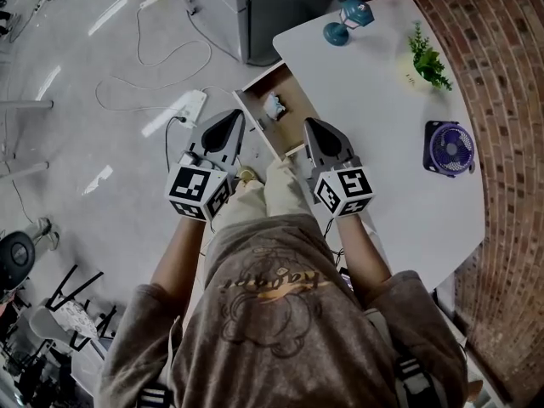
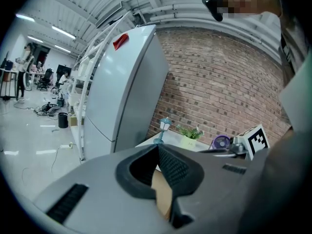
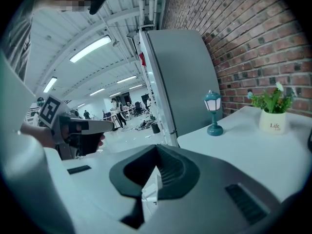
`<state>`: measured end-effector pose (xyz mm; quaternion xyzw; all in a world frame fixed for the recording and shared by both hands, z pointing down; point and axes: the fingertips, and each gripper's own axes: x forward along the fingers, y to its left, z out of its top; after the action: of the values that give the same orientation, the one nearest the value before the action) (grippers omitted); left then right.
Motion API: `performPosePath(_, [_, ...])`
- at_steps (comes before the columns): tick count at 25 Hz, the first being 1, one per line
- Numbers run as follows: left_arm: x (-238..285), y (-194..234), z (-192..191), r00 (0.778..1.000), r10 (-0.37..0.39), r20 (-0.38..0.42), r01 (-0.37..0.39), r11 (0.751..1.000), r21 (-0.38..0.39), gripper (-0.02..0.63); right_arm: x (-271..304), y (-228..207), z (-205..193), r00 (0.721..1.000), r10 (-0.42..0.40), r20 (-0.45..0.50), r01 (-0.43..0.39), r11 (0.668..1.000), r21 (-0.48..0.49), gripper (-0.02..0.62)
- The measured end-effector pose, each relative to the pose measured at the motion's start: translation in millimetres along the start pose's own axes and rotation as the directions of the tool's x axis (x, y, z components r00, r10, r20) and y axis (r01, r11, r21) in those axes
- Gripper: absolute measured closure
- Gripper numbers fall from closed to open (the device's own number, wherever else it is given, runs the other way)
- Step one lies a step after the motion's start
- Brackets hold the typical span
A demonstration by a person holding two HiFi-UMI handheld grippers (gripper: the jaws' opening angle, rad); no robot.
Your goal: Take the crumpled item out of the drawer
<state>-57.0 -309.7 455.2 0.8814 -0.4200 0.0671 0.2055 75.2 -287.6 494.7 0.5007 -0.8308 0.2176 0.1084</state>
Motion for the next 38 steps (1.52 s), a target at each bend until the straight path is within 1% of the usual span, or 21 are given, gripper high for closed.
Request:
performPosePath(6, [10,12,-17,1.000,0.009,-0.018,-0.009,1.000,-0.002,0.598,17,-7,-18,1.000,0.017,-0.022,-0.017,1.000,0.000,0.598])
performPosePath(13, [24,30,-52,0.999,0.010,-0.051,-0.011,1.000,-0.014,0.598,38,-16,-43,0.999,0.016,-0.041,-0.016,1.000,0.003,0.598])
performPosePath(20, [47,38,-89,0.998,0.002,-0.065,-0.006,0.998,-0.062,0.598,56,-25,-75,0.998,0.011,-0.059,-0.009,0.999,0.036,0.597])
performPosePath(24, [60,44,-103,0.998,0.002,-0.061,-0.007,0.997,-0.080,0.598,68,-29,-93,0.997,0.017,-0.069,-0.014,0.999,0.047,0.598])
performPosePath(31, [77,57,-136,0.998,0.007,-0.069,-0.012,0.998,-0.065,0.598,89,-39,-123,0.996,0.033,-0.083,-0.031,0.999,0.028,0.598])
performPosePath(38, [87,62,-171,0.997,-0.002,-0.080,-0.003,0.998,-0.065,0.598,101,-50,-149,0.995,0.023,-0.094,-0.023,1.000,0.003,0.598])
